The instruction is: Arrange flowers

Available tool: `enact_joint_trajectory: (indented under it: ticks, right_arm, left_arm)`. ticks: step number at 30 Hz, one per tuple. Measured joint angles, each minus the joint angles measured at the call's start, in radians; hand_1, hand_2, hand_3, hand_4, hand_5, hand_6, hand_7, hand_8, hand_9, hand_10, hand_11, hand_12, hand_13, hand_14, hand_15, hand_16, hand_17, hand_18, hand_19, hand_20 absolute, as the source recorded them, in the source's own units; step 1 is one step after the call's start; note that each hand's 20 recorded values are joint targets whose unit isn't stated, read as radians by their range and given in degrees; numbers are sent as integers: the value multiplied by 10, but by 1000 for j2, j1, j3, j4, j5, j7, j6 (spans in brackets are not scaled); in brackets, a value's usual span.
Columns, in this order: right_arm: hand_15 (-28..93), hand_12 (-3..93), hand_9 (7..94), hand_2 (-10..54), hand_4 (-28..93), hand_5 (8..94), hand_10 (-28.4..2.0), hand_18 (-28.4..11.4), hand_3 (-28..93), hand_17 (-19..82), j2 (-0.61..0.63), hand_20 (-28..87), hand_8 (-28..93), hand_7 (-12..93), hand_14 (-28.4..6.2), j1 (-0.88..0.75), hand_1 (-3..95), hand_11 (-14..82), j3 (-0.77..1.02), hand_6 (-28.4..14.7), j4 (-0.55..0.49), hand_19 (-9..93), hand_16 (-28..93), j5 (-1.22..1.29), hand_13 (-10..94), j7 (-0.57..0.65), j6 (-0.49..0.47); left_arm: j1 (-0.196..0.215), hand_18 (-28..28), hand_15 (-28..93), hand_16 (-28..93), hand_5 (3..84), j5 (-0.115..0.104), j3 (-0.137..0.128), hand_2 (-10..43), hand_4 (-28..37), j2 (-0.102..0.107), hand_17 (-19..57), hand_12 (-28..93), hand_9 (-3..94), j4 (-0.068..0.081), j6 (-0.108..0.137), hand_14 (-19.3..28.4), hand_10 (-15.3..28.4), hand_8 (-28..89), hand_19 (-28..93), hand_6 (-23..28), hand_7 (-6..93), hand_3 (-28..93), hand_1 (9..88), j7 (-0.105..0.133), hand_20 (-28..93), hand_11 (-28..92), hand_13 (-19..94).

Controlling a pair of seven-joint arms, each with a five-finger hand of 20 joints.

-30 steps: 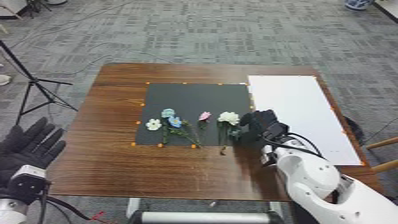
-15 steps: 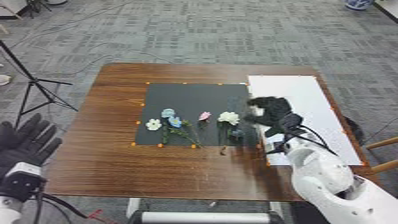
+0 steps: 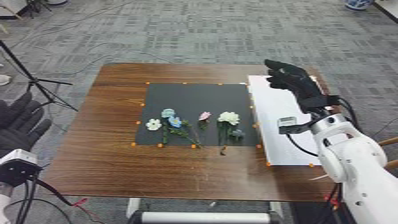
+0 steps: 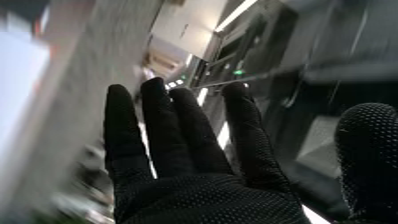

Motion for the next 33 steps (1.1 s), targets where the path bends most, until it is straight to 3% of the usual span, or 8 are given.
enact_joint_trajectory:
  ticks: [8,15,22,33]
  right_arm:
    - [150,103,323,97,-251,353,-185,-177,702,105,-133,166,-75,2,-141,-60,59,15,134,-90,11,254,70,356,212,21,-157]
    - [145,98,323,71,-243,366,-181,-154,715,111,-179,148,-78,-10,-130,-108,80,15,147,-123,-3,220,54,685,205,45,-156]
    - [152,96,319,54,-235,367,-180,-153,716,108,-216,149,-75,-1,-127,-133,95,17,163,-108,-16,217,38,588,199,54,-156]
    - [149,92,318,47,-233,372,-179,-157,717,106,-218,148,-79,-6,-124,-141,100,14,158,-120,-21,221,21,602,199,60,-158]
  left_arm:
    - [-14,91,-9,26,312,20,-1,114,-283,-14,-38,142,231,8,-39,86,105,-49,75,56,5,680,218,-6,105,-8,127]
    - [-15,45,-8,14,314,26,-16,114,-283,-27,-15,141,242,9,-54,74,109,-47,40,58,-6,675,219,-1,93,-5,138]
    - [-10,36,-7,2,313,26,-18,114,-283,-34,-9,136,242,8,-54,68,109,-47,28,57,-4,675,220,10,92,-4,134]
    - [-11,41,-6,-1,309,27,-20,114,-283,-43,-14,136,238,6,-55,71,108,-47,33,54,-5,675,221,7,92,-5,131]
